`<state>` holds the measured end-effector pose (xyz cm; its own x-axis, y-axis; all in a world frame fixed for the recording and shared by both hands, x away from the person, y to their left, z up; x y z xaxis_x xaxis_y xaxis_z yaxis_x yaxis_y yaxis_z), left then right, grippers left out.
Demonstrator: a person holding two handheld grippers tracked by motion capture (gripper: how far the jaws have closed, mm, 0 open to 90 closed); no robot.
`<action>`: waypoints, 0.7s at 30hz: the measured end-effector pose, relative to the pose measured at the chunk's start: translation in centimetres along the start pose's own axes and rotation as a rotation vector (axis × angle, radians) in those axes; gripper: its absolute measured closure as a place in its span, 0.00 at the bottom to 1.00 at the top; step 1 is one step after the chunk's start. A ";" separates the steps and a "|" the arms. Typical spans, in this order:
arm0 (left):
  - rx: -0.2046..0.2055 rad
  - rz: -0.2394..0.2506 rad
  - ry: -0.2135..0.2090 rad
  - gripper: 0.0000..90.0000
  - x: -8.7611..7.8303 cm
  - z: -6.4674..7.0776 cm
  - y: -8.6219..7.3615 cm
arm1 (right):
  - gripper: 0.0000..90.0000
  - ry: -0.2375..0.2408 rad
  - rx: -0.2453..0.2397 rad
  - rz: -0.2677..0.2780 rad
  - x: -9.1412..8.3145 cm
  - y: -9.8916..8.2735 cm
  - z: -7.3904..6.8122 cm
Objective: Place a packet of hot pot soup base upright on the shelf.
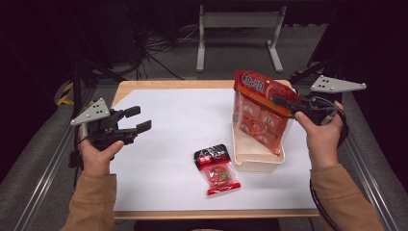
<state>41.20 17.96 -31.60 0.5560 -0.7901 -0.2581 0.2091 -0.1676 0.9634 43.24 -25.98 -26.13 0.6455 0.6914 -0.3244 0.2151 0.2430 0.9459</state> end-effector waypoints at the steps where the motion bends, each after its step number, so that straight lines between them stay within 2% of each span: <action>1: 0.000 -0.001 0.000 0.37 0.0 0.0 0.0 | 1.00 -0.005 -0.003 -0.002 0.1 -0.2 0.1; 21: -0.001 -0.019 -0.008 0.37 0.7 0.1 -0.4 | 1.00 0.005 0.037 0.001 0.8 -2.5 0.5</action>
<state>41.45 17.46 -32.14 0.5451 -0.7918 -0.2755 0.2205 -0.1817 0.9583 43.57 -26.44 -28.78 0.6419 0.6954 -0.3231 0.2412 0.2169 0.9459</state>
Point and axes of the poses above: each handheld gripper's, and its own axes: x roughly forward along the jaws, y roughly out of its top, z roughly to its right, the point moved 6 cm from there along x, roughly forward along the jaws, and after that the axes turned 1 degree about y, right-handed, at the moved point
